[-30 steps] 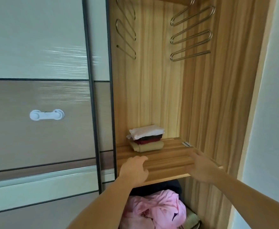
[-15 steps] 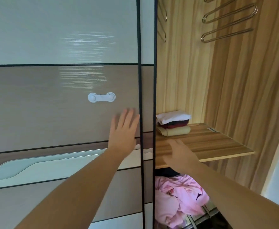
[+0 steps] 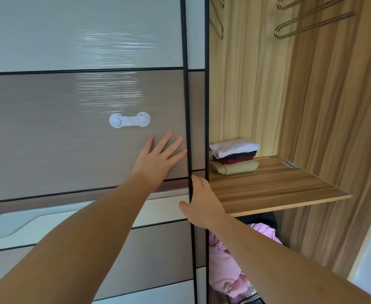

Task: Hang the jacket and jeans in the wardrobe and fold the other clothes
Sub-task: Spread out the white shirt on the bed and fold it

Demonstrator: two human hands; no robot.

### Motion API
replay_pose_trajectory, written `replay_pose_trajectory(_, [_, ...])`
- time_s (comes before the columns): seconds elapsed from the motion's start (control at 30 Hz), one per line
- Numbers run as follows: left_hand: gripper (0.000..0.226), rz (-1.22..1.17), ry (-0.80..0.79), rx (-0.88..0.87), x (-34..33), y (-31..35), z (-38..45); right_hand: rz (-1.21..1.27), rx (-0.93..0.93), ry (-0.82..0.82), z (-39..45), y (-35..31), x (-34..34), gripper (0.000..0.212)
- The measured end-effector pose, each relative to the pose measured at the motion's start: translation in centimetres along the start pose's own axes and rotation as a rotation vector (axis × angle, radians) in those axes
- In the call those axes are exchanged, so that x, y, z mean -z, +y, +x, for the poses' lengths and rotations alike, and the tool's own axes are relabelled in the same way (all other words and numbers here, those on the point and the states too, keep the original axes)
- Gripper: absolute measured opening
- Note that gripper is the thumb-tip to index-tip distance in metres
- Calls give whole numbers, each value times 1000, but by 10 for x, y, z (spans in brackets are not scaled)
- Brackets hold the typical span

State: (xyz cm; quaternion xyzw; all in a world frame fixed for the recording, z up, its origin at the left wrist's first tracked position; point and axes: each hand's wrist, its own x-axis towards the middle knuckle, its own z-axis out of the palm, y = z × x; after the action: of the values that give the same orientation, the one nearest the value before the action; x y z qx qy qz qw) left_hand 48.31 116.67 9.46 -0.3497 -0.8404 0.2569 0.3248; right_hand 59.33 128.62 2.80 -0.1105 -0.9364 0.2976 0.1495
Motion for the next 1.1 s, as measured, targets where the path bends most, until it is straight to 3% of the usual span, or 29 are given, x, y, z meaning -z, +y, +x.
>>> replay_pose_trajectory(0.4, [89,-1,63,-74,24,47,43,399,-265,1,17,39,-4,86])
replay_pose_trajectory(1.1, [92,-83,135,-224,113,195,183,552,-390,305,39,205,92,91])
